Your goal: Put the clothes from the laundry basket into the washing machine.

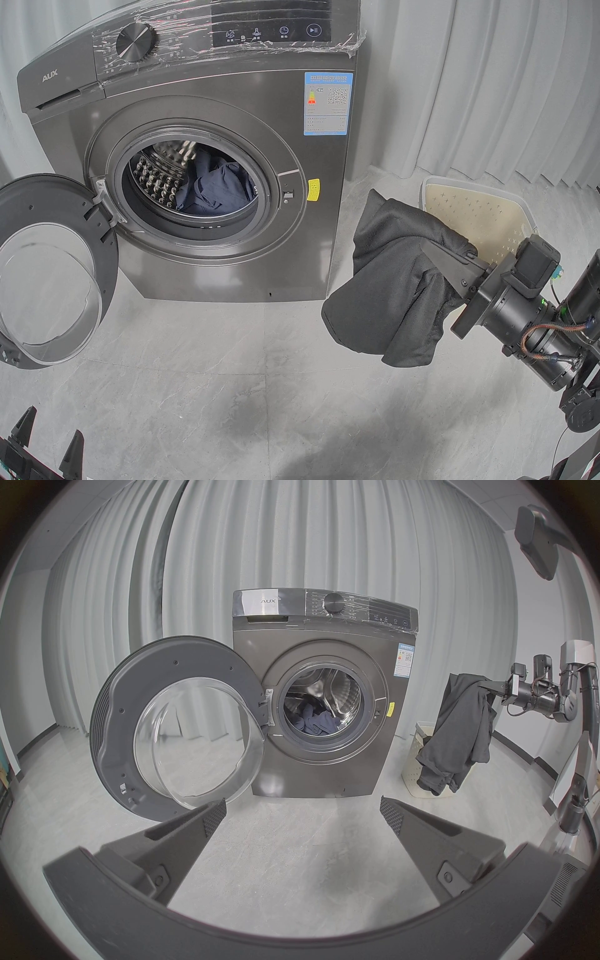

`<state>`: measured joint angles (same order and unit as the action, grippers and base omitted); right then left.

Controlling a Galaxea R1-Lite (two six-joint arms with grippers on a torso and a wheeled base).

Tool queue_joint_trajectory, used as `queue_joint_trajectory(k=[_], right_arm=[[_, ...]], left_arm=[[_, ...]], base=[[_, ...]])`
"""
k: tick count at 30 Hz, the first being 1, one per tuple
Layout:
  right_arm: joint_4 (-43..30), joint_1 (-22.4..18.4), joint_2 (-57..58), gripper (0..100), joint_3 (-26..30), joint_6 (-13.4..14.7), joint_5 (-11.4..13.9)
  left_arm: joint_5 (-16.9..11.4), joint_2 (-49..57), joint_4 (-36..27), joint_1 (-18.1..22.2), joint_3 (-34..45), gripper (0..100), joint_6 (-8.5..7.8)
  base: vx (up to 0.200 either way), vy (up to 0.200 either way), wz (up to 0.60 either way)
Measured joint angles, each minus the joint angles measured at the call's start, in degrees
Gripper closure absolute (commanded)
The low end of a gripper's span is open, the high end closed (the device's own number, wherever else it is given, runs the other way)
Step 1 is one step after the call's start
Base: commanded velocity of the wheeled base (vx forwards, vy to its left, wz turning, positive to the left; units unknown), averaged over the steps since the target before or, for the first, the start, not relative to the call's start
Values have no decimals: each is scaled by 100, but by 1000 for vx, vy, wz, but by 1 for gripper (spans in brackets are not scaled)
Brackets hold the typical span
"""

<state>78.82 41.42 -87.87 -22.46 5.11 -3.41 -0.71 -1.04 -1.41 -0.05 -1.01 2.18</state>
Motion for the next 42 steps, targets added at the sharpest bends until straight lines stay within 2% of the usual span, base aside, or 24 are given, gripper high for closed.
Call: queue_joint_trajectory(k=[12,36,42], right_arm=[[0,-100,-20,100,-20,0,-6],[0,-100,-37,100,-4,0,-11],[-2,-100,-44,100,-4,0,-11]], left_arm=[[0,0,2,-5,0,0,0],[0,0,0,-5,0,0,6],[0,0,-2,-5,0,0,0]], base=[[0,200,0],[-25,0,0],[0,200,0]])
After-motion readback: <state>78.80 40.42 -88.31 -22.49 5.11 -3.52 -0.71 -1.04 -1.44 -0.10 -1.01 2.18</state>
